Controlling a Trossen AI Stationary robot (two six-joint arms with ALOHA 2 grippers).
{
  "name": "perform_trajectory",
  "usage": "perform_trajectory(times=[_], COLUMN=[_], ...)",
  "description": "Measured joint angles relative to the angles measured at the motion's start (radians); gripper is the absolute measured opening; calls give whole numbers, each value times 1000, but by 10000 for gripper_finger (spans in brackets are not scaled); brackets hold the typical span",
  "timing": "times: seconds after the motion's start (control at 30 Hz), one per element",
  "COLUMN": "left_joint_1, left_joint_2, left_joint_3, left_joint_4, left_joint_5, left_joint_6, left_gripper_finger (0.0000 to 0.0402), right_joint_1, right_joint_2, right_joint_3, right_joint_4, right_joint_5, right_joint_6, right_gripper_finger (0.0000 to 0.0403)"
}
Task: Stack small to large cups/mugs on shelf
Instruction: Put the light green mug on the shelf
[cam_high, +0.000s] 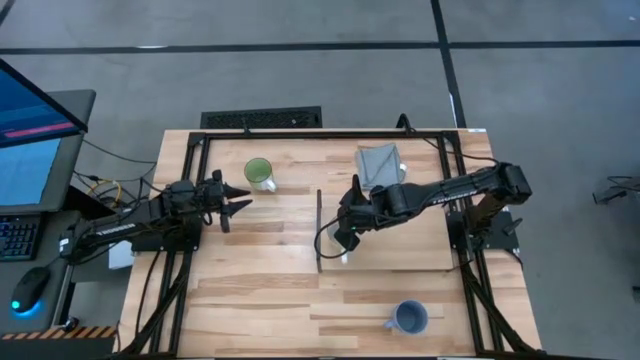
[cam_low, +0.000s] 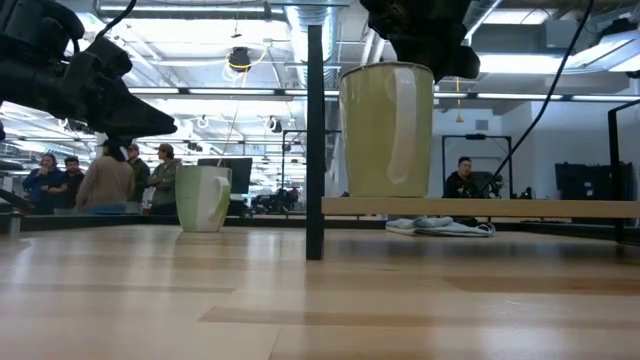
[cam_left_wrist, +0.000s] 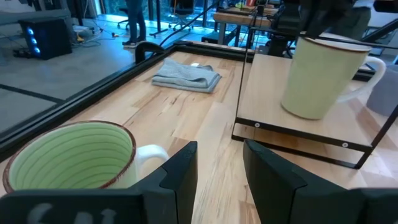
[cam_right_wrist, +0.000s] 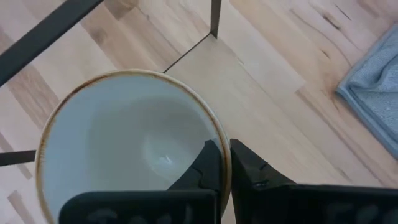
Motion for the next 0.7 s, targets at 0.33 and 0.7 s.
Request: perform_trajectory(times=[0.33, 0.7], left_joint_1=[0, 0], left_joint_2=[0, 0], left_joint_3=[0, 0], left_joint_4=[-2, -3], left_joint_5=[14, 14], left_joint_6=[1, 3], left_gripper_finger=[122, 122], right_joint_1=[-18, -17], right_joint_2=[39, 35], right_joint_3=[6, 2], right_joint_4=[17, 0], right_joint_5=[-11, -3], right_joint_6=[-10, -43], right_gripper_finger=[25, 63])
